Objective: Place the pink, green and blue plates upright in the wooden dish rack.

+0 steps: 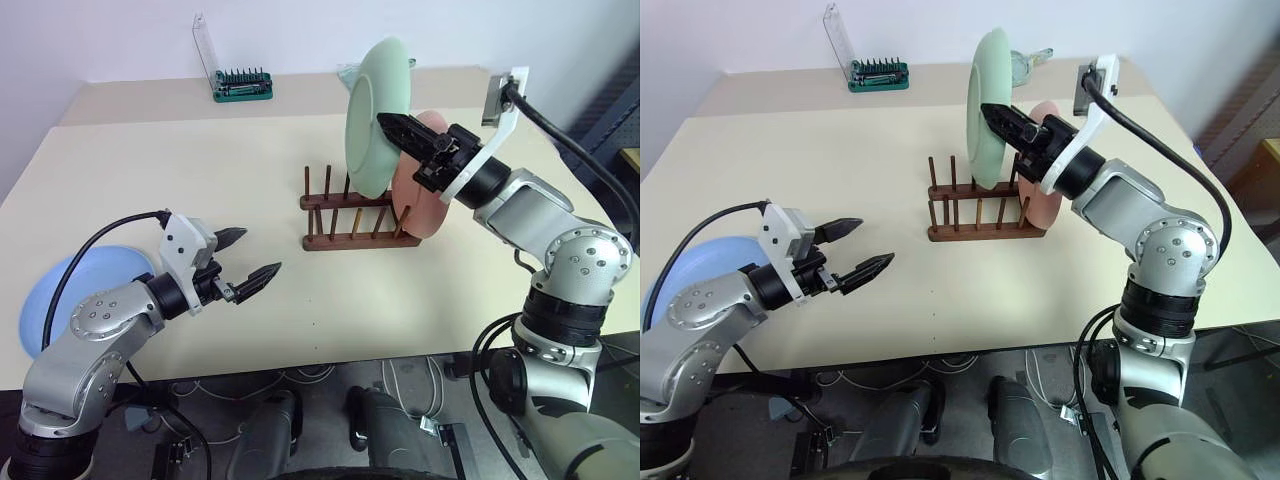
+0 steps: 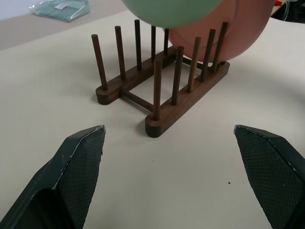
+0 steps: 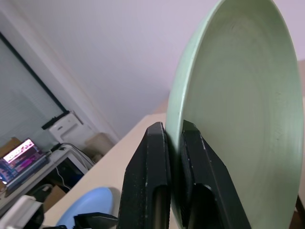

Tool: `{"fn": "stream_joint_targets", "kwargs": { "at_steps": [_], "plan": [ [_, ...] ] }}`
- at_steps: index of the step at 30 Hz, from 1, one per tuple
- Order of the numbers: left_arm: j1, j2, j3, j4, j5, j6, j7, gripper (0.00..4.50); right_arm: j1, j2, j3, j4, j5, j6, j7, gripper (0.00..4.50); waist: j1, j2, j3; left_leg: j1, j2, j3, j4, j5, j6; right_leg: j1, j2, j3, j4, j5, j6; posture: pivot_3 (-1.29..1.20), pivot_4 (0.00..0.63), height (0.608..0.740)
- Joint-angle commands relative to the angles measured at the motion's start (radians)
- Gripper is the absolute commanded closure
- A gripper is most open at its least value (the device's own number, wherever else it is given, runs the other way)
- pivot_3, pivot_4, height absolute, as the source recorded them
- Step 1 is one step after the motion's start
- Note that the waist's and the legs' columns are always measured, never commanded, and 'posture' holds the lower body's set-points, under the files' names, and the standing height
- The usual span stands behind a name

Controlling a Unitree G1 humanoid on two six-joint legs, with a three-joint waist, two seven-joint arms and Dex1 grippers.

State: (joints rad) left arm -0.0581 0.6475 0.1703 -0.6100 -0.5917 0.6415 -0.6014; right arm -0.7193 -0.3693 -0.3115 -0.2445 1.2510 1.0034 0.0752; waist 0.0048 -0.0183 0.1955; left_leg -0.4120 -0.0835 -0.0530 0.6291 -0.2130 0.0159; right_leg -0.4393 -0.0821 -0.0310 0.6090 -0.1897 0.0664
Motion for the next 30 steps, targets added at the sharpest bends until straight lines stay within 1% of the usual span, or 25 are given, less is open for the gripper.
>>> {"fn": "stream_joint_targets", "kwargs": {
  "at_steps": [1, 14, 22, 25, 28, 29, 30],
  "plan": [
    [-0.002, -0.005, 0.003, -0.04, -0.007, -0.014, 0.007, 0.05, -0.005, -0.009, -0.003, -0.01, 0.011, -0.016, -0.005, 4.5, 0.0, 0.0, 0.0, 0.0, 0.0, 0.0, 0.0, 0.0, 0.0, 0.0, 0.0, 0.0, 0.0, -0.001, 0.001, 0.0, 0.15, 0.74],
    [-0.003, -0.01, -0.001, -0.045, -0.008, -0.007, 0.018, 0.05, 0.045, -0.021, 0.0, 0.007, 0.035, 0.022, -0.036, 4.5, 0.0, 0.0, 0.0, -0.002, 0.001, 0.0, -0.001, 0.0, 0.0, 0.0, 0.0, -0.001, -0.004, -0.001, 0.002, 0.0, 0.15, 0.74],
    [-0.006, -0.009, -0.002, -0.038, -0.005, -0.008, 0.017, 0.05, 0.057, -0.016, 0.006, 0.013, 0.036, 0.032, -0.054, 4.5, 0.002, 0.0, 0.0, -0.006, 0.001, 0.0, -0.001, -0.002, 0.003, -0.001, 0.001, -0.002, -0.009, 0.001, 0.0, 0.0, 0.15, 0.74],
    [-0.004, -0.009, -0.002, -0.037, -0.002, -0.01, 0.018, 0.0, 0.055, -0.014, 0.007, 0.016, 0.037, 0.031, -0.057, 3.39, 0.003, 0.0, 0.0, -0.007, 0.001, 0.0, -0.001, -0.002, 0.003, -0.001, 0.001, -0.003, -0.01, 0.001, 0.0, 0.0, 0.15, 0.74],
    [-0.001, -0.01, -0.002, -0.037, 0.0, -0.01, 0.019, 0.0, 0.05, -0.019, 0.01, 0.011, 0.033, 0.031, -0.052, 1.91, 0.005, 0.0, 0.0, -0.007, 0.001, 0.0, 0.0, -0.002, 0.004, -0.001, 0.001, -0.003, -0.011, 0.002, 0.001, 0.0, 0.15, 0.74],
    [0.001, -0.01, -0.002, -0.038, 0.0, -0.011, 0.02, 0.0, 0.048, -0.021, 0.011, 0.006, 0.035, 0.03, -0.052, 1.31, 0.006, 0.0, 0.0, -0.007, 0.001, 0.0, 0.0, -0.002, 0.004, -0.001, 0.001, -0.003, -0.011, 0.002, 0.001, 0.0, 0.15, 0.74],
    [0.003, -0.01, -0.001, -0.039, 0.0, -0.011, 0.02, 0.0, 0.046, -0.023, 0.011, 0.003, 0.036, 0.03, -0.052, 0.82, 0.006, 0.0, 0.0, -0.007, 0.001, 0.0, 0.0, -0.002, 0.004, -0.001, 0.001, -0.003, -0.011, 0.002, 0.001, 0.0, 0.15, 0.74]
  ]
}}
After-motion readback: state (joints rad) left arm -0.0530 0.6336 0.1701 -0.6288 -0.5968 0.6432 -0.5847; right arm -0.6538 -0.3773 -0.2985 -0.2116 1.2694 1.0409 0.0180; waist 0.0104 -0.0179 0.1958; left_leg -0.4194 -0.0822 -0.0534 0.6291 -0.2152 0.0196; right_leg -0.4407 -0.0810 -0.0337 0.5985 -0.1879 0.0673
